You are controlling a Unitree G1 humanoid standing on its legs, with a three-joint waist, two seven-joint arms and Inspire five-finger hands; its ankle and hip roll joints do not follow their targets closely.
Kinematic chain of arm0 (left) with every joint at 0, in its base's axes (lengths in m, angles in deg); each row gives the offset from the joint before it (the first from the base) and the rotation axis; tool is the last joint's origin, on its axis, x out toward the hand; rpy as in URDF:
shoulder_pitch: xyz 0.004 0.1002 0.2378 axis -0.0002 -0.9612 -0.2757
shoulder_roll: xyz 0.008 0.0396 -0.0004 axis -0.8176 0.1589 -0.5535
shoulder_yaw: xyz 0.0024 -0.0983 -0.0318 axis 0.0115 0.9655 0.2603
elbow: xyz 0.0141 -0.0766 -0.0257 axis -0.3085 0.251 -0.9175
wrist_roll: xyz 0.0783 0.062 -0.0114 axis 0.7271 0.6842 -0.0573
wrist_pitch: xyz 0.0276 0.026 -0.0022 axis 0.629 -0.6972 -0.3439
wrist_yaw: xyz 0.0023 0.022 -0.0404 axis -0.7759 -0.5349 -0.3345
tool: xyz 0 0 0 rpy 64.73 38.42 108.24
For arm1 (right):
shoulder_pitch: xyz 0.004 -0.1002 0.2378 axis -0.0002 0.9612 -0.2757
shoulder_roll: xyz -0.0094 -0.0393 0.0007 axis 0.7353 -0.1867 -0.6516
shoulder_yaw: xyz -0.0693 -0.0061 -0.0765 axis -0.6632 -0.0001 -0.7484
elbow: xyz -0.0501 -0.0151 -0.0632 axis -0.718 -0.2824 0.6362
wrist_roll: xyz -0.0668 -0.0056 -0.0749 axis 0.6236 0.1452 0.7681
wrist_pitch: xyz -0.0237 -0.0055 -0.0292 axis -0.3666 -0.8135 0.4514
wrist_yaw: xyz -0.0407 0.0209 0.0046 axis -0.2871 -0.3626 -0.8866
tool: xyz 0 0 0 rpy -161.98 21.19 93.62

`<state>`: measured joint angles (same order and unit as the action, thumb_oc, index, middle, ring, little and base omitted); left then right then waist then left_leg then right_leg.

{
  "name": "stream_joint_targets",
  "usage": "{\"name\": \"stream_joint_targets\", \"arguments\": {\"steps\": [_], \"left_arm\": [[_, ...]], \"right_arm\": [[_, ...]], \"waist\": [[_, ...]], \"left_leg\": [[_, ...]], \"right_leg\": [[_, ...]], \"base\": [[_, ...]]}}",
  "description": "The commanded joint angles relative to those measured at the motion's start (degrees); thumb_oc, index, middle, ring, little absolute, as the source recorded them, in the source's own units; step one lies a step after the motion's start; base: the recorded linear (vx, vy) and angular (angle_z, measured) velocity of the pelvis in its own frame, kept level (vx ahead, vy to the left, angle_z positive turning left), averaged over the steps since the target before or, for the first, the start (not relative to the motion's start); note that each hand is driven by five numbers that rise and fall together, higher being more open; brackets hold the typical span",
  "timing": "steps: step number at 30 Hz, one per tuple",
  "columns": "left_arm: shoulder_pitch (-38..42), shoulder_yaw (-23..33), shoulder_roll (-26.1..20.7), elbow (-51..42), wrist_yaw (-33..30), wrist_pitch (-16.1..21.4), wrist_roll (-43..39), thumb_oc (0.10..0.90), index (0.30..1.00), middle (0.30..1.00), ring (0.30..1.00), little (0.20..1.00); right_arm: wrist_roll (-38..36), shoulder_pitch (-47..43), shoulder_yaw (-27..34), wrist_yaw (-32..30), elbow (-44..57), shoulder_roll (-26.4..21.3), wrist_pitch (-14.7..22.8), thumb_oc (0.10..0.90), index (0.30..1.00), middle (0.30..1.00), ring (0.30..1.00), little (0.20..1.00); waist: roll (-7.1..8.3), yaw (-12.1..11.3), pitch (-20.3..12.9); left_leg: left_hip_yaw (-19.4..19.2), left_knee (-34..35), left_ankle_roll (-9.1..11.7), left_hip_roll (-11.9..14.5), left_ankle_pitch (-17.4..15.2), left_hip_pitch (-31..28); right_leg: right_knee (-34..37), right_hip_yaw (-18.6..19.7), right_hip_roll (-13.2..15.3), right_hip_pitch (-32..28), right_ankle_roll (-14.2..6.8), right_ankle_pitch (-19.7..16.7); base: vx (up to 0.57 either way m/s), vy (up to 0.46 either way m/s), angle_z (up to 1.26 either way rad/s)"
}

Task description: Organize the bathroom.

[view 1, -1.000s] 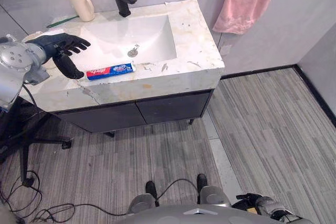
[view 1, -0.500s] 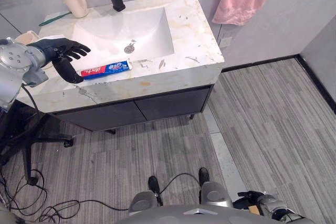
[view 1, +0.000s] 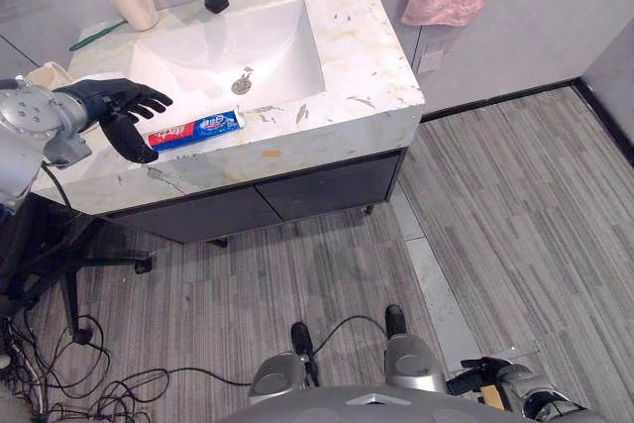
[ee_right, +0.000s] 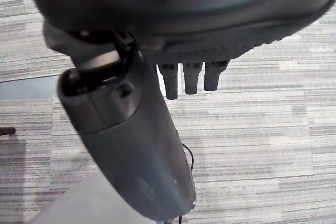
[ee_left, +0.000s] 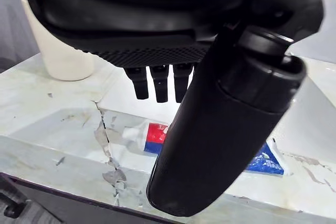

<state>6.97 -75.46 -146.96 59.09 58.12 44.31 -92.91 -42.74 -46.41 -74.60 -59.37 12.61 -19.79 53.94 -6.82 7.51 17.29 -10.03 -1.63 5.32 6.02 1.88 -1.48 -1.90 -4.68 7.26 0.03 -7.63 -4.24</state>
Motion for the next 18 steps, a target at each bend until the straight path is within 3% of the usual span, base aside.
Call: {"name": "stream_joint_targets", "arguments": {"steps": [1, 18], "left_arm": [[1.64, 6.15, -4.6, 2.0, -1.96, 1.21, 5.28, 0.8, 0.9, 0.9, 0.9, 0.9], [-2.04, 8.74, -3.26, 2.39, -2.96, 0.3, 4.9, 0.8, 0.9, 0.9, 0.9, 0.9]], "right_arm": [[-2.82, 1.0, 1.03, -0.45, 0.36, -4.29, -0.27, 0.8, 0.9, 0.9, 0.9, 0.9], [-3.5, 0.78, 1.89, -0.85, 1.84, -6.13, 0.6, 0.8, 0.9, 0.9, 0.9, 0.9]], "waist": [[-0.21, 0.42, -1.57], [-1.47, 1.05, 1.64]], "left_leg": [[-0.87, -10.19, -1.75, 3.29, -6.99, 3.43], [-0.36, -11.0, -1.56, 2.94, -6.56, 5.4]], "right_leg": [[-6.56, 3.12, 5.03, 4.83, -3.82, 6.77], [-8.17, 3.71, 5.5, 6.86, -3.26, 7.17]], "base": [[0.0, 0.0, 0.0], [-0.01, 0.006, 0.0]]}}
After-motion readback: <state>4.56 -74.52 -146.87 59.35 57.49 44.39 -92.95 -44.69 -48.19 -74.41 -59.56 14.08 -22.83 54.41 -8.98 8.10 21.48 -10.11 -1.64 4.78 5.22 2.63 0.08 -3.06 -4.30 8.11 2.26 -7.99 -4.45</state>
